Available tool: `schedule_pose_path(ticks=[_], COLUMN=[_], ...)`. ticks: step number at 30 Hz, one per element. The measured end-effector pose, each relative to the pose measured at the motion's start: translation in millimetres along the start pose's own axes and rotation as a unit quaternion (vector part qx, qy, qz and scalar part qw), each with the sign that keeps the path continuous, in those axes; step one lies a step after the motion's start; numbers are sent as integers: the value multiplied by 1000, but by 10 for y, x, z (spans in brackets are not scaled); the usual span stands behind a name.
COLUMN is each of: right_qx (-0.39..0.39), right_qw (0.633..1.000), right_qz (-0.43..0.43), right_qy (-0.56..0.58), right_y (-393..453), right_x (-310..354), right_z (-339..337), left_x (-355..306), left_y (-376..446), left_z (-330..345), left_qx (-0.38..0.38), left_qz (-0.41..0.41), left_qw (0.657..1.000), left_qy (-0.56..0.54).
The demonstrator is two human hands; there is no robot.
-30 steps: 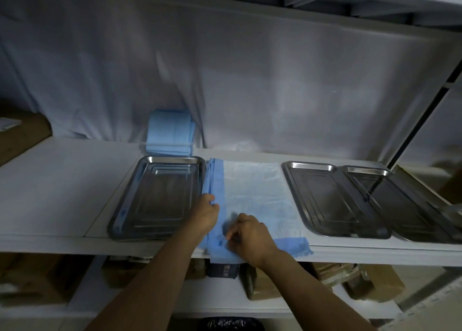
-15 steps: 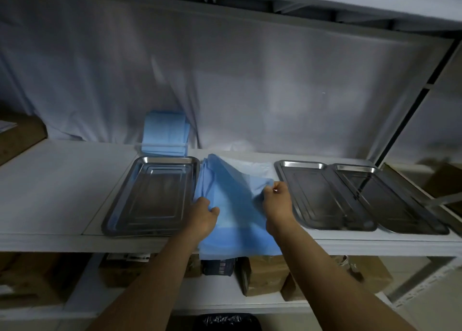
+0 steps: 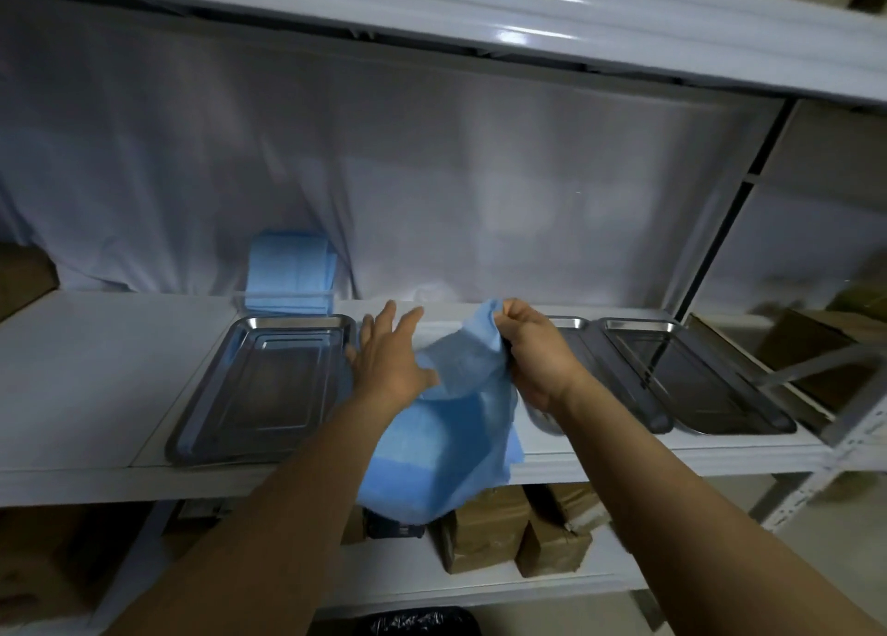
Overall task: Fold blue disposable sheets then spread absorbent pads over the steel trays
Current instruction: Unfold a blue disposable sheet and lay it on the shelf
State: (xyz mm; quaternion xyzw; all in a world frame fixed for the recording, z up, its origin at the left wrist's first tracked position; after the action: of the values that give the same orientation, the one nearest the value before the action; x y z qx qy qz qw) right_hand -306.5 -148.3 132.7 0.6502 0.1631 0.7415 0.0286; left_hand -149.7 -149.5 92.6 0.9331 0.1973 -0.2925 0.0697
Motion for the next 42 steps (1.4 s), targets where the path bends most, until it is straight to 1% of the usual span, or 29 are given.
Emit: schedule_pose_path(ticks=[2,3,5,8,10,11,12,13,14,15,16,17,19,21,22,24,26,27,30,32,33,34,35,36,37,38,40,41,42], right_qx=[-2,-8,-33,-66,-41,-3,52,112,159,184,180,153,77,20,-2,-54,-88,-94,-73,-29,9,52,92,118,113,85,-5,-44,-74], right_qw=[1000,1000,999,997,998,994,976,934,869,802,755,731,709,687,695,753,815,842,910,929,926,908,871,822,779,752,712,694,685], right_qz=[-11,-19,-29,-19,-8,-11,-11,-1,8,5,-4,-4,-20,-49,-59,-62,-66,-68,-78,-77,-64,-43,-17,5,12,6,-45,-75,-97], right_qy=[4,3,5,-21,-48,-108,-211,-341,-469,-568,-630,-664,-701,-724,-717,-653,-569,-527,-401,-360,-371,-413,-483,-558,-616,-654,-700,-715,-718], right_y=[5,12,19,-4,-46,-73,-89,-109,-132,-138,-134,-136,-136,-123,-123,-112,-67,-47,-42,-68,-82,-81,-78,-75,-66,-63,-100,-119,-130], right_x=[122,169,256,315,346,371,376,351,313,282,289,325,432,549,608,691,732,746,747,762,769,754,721,689,690,734,896,985,1056], right_z=[-56,-91,-185,-344,-405,-416,-413,-396,-382,-376,-385,-409,-496,-565,-586,-649,-707,-723,-676,-592,-535,-492,-475,-474,-493,-519,-584,-618,-656], left_x=[-5,5,1,25,20,-9,-52,-98,-150,-191,-227,-249,-293,-301,-288,-273,-225,-197,-178,-166,-152,-133,-116,-116,-121,-132,-143,-142,-137], left_y=[3,6,-47,-96,-114,-132,-147,-141,-150,-150,-158,-167,-239,-267,-258,-213,-173,-170,-164,-155,-154,-155,-144,-152,-162,-175,-207,-239,-259], left_z=[68,108,128,102,-29,-107,-182,-225,-266,-287,-306,-316,-357,-380,-396,-507,-716,-814,-1010,-1091,-1106,-1112,-1099,-1093,-1077,-1056,-1036,-1049,-1060], left_qx=[26,31,30,20,-15,-25,-27,-18,-7,4,13,22,49,73,69,-2,-90,-117,-130,-112,-98,-85,-70,-59,-45,-27,0,15,29], left_qz=[8,11,15,-12,-23,-21,-13,-2,11,25,38,53,89,109,111,118,91,67,20,-2,-17,-31,-40,-42,-39,-34,-15,-5,7], left_qw=[999,999,999,993,986,983,981,980,981,982,984,984,983,986,990,993,992,990,988,983,977,970,962,957,955,958,963,965,970], left_qy=[38,31,-12,-114,-167,-183,-194,-198,-194,-185,-175,-166,-150,-99,-60,6,-6,-28,-81,-148,-187,-227,-259,-282,-290,-285,-270,-261,-243])
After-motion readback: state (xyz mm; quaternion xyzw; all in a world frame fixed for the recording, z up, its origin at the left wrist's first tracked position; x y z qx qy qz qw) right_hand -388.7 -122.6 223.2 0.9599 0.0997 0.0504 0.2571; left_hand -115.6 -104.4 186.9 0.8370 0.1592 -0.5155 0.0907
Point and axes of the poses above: each hand's wrist, its own y-axis towards the middle knuckle, its own z-axis out of the palm, x = y × z, the point moved 7 cm from there along y, towards the middle knuckle, and after that the axes turned 14 degrees about -z, right-handed, at the moved point
